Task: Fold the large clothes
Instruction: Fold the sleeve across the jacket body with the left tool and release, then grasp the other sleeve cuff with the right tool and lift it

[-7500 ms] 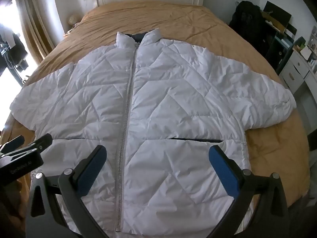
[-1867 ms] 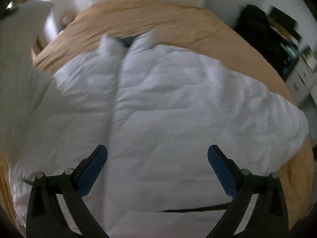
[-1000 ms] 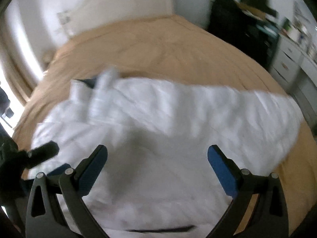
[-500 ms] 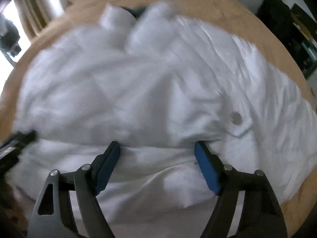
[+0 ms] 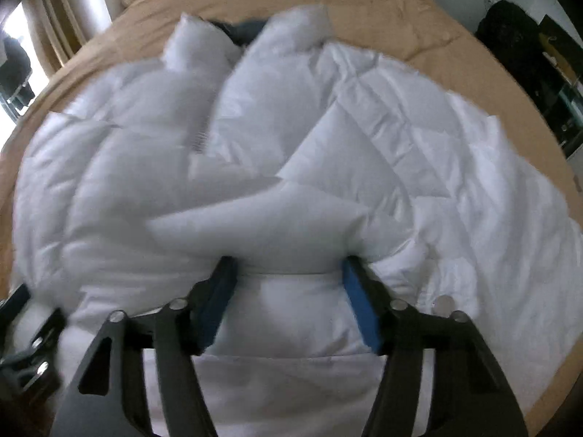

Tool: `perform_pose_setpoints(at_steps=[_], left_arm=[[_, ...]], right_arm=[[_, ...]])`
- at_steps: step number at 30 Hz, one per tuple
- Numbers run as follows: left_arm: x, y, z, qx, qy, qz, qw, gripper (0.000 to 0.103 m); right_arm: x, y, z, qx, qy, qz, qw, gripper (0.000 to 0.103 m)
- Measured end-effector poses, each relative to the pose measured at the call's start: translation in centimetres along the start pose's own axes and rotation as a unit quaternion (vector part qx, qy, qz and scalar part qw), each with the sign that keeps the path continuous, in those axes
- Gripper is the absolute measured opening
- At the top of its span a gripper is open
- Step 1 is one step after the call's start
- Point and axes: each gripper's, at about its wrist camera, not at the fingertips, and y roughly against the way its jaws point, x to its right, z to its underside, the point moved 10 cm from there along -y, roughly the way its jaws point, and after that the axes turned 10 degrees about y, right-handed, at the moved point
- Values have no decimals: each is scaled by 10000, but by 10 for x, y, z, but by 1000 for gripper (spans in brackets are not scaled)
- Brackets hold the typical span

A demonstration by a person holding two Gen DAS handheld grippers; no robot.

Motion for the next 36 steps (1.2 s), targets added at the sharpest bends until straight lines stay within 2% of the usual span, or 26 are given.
perform_pose_setpoints(at_steps=[2,4,5,7,9,12,14,18,20,21,22,23,25,27,29,33,36], left_arm=[[-1,3,0,-45,16,-21,10000,85],[-2,15,-5,-61,165,10,9998,84],[0,24,-12,42,338,154,9993,84],[6,32,-21,157,490,430,9977,86],[12,27,-19,89,382,420,9983,86],[12,7,-6,-70,162,180,9997,86],[13,2,0,18,24,136,9999,88],[11,2,1,31,7,94,10000,89],[8,2,2,29,60,82,9999,91],[8,2,2,34,63,79,9999,91],[8,2,2,43,58,60,10000,92],[8,2,1,49,55,49,10000,92],[8,1,0,82,62,22,9999,93],[8,0,0,91,75,13,9999,93],[8,-1,0,94,82,-4,9999,94],[8,0,0,96,93,-19,9999,94],[8,0,0,83,98,-54,9999,95]], right_arm=[[6,-3,-3,39,-79,-7,10000,67],[14,6,-1,92,-192,108,9997,63],[18,15,3,160,-248,193,9994,63],[9,42,17,435,-301,-31,9986,64],[-8,65,37,621,-116,-280,9976,65],[-14,57,74,345,73,-205,9992,65],[-4,48,101,235,83,-304,9992,64],[9,64,108,224,-207,-528,9981,60],[34,79,104,328,-459,-317,9979,63],[59,93,106,456,-684,-115,9965,68],[75,104,111,535,-841,-38,9950,77],[103,114,117,622,-1105,118,9919,81],[156,127,133,659,-1528,504,9848,82],[219,130,158,473,-1959,962,9748,82],[272,134,185,342,-2389,1207,9629,82],[364,123,232,36,-3176,1487,9365,82],[406,106,251,-266,-3524,1642,9209,82]])
